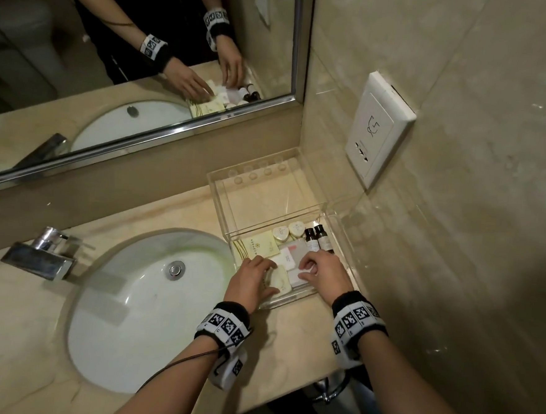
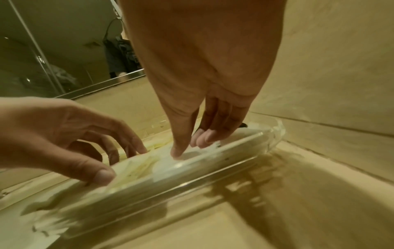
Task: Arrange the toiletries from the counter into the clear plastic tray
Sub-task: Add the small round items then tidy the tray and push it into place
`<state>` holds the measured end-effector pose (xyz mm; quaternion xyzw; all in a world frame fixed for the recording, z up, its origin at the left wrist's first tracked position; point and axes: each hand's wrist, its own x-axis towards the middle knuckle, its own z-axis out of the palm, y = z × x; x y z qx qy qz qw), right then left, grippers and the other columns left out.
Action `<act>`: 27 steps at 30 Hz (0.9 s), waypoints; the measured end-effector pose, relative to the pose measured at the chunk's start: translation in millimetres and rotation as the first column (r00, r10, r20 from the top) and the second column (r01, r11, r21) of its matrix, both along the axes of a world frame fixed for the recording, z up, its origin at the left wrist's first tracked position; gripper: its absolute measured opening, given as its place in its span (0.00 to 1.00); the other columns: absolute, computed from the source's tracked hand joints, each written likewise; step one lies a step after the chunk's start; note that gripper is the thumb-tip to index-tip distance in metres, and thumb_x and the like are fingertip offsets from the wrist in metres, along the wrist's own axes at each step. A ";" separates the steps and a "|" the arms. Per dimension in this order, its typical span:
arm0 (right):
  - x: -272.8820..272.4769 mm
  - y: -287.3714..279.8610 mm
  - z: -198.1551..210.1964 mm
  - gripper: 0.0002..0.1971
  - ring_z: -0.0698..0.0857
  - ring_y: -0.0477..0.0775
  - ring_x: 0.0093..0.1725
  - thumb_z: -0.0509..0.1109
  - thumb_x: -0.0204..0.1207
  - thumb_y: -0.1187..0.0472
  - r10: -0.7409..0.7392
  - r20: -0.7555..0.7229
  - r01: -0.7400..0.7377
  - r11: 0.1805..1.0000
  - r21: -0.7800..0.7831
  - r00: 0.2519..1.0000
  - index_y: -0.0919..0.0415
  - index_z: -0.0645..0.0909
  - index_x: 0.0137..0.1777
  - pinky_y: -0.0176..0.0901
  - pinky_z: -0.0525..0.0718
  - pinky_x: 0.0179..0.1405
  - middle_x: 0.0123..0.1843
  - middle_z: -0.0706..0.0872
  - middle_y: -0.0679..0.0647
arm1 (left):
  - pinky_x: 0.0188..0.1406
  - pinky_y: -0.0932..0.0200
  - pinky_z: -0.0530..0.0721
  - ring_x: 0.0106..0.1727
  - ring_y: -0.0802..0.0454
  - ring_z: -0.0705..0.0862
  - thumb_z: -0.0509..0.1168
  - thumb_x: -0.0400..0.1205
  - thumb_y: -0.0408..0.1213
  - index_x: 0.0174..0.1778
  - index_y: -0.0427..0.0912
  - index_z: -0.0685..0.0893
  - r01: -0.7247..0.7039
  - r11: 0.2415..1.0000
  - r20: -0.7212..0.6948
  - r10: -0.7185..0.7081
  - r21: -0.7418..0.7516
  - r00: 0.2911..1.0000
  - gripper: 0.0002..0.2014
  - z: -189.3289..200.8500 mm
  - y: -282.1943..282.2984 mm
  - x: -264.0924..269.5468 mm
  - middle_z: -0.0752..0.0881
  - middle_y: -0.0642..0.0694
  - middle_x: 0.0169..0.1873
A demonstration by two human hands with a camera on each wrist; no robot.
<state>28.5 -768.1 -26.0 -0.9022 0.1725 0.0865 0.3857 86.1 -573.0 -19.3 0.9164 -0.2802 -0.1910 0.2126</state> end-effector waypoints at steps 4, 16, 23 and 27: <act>5.2 19.1 7.0 0.07 0.81 0.39 0.39 0.78 0.72 0.62 0.036 0.074 -0.041 0.997 0.069 0.997 0.53 0.84 0.46 0.38 0.85 0.45 0.43 0.83 0.46 | 0.57 0.54 0.80 0.61 0.51 0.76 0.76 0.70 0.49 0.64 0.49 0.79 -0.013 0.999 0.000 0.013 -0.051 1.000 0.27 1.2 6.4 0.4 0.81 0.52 0.59; 2.4 44.1 3.5 0.19 0.80 0.41 0.50 0.83 0.65 0.60 0.253 0.056 -0.253 0.967 -0.012 0.966 0.49 0.85 0.56 0.35 0.79 0.52 0.56 0.83 0.42 | 0.53 0.49 0.83 0.57 0.50 0.80 0.74 0.73 0.37 0.58 0.44 0.83 -0.015 0.997 0.012 0.016 -0.074 1.000 0.17 -4.2 44.8 -8.6 0.83 0.49 0.55; 26.1 54.8 11.6 0.20 0.80 0.50 0.69 0.72 0.78 0.53 0.258 0.187 -0.229 0.960 -0.164 0.948 0.53 0.80 0.69 0.48 0.79 0.69 0.70 0.82 0.51 | 0.69 0.50 0.78 0.73 0.42 0.75 0.66 0.81 0.39 0.72 0.40 0.76 -0.028 0.999 0.210 0.035 -0.036 0.977 0.22 0.2 45.6 8.1 0.75 0.39 0.73; 32.5 71.9 6.3 0.28 0.64 0.54 0.84 0.60 0.85 0.47 0.382 0.014 -0.365 0.893 -0.264 0.924 0.56 0.66 0.82 0.49 0.62 0.82 0.84 0.66 0.53 | 0.84 0.51 0.51 0.85 0.45 0.53 0.51 0.87 0.49 0.82 0.40 0.60 0.063 0.975 0.133 -0.093 0.214 0.987 0.28 -5.5 42.4 9.7 0.57 0.42 0.84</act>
